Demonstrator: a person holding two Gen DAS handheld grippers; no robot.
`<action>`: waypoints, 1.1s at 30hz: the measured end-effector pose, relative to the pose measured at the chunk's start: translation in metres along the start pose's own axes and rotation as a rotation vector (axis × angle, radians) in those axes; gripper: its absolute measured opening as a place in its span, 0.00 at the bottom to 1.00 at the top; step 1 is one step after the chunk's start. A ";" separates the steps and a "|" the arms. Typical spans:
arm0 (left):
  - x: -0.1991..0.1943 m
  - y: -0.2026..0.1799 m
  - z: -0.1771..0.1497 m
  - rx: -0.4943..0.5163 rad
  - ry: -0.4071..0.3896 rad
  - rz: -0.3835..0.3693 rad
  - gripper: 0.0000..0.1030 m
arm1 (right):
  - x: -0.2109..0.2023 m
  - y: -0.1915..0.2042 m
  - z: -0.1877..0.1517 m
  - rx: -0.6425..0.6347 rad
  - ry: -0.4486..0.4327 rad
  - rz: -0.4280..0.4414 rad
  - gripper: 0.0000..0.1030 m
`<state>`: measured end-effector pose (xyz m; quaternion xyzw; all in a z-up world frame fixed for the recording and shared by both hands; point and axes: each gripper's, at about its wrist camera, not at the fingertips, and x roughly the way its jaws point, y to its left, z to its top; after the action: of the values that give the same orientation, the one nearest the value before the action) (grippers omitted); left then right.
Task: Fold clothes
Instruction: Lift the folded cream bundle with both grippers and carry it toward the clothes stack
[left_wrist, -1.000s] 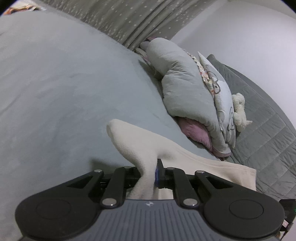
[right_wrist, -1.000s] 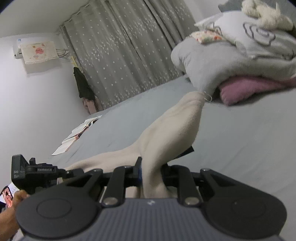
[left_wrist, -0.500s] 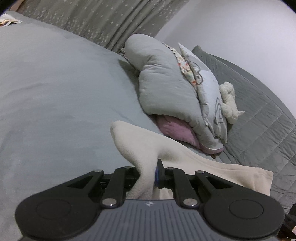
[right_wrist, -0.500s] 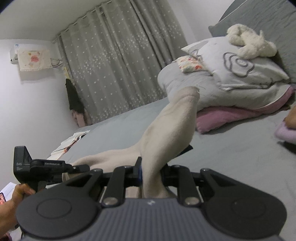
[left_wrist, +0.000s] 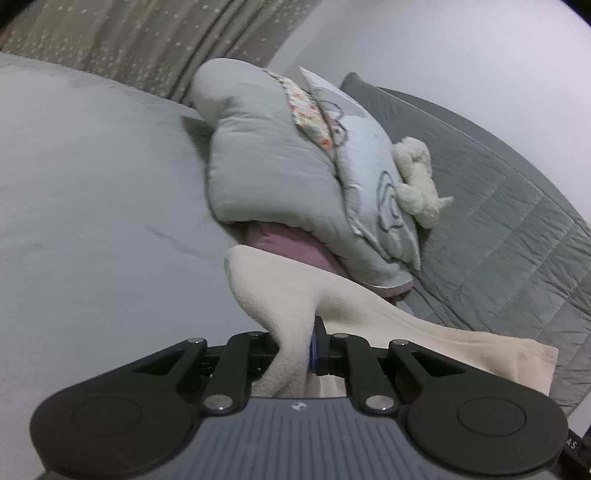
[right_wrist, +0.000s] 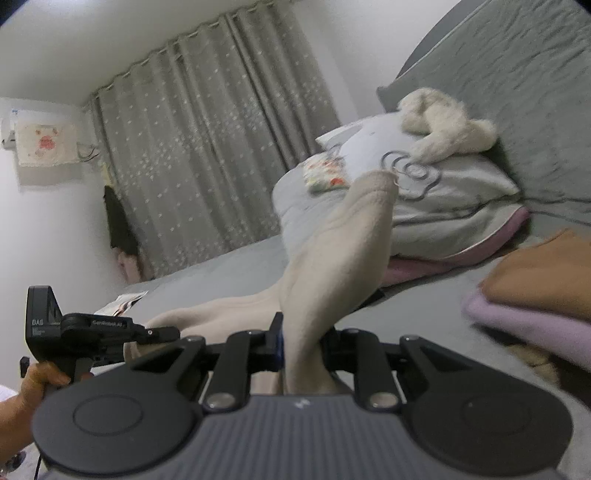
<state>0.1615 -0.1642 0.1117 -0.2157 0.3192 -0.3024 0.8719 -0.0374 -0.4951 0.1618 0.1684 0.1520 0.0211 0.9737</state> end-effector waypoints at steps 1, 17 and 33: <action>0.009 -0.012 0.000 0.011 0.005 -0.008 0.10 | -0.005 -0.006 0.001 0.003 -0.006 -0.010 0.15; 0.089 -0.130 -0.002 0.132 0.059 -0.121 0.10 | -0.061 -0.091 0.028 0.051 -0.117 -0.171 0.15; 0.167 -0.251 -0.003 0.229 0.110 -0.249 0.10 | -0.113 -0.144 0.040 0.117 -0.232 -0.362 0.15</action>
<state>0.1639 -0.4577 0.1814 -0.1361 0.3007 -0.4537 0.8277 -0.1343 -0.6544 0.1823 0.1957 0.0674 -0.1826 0.9612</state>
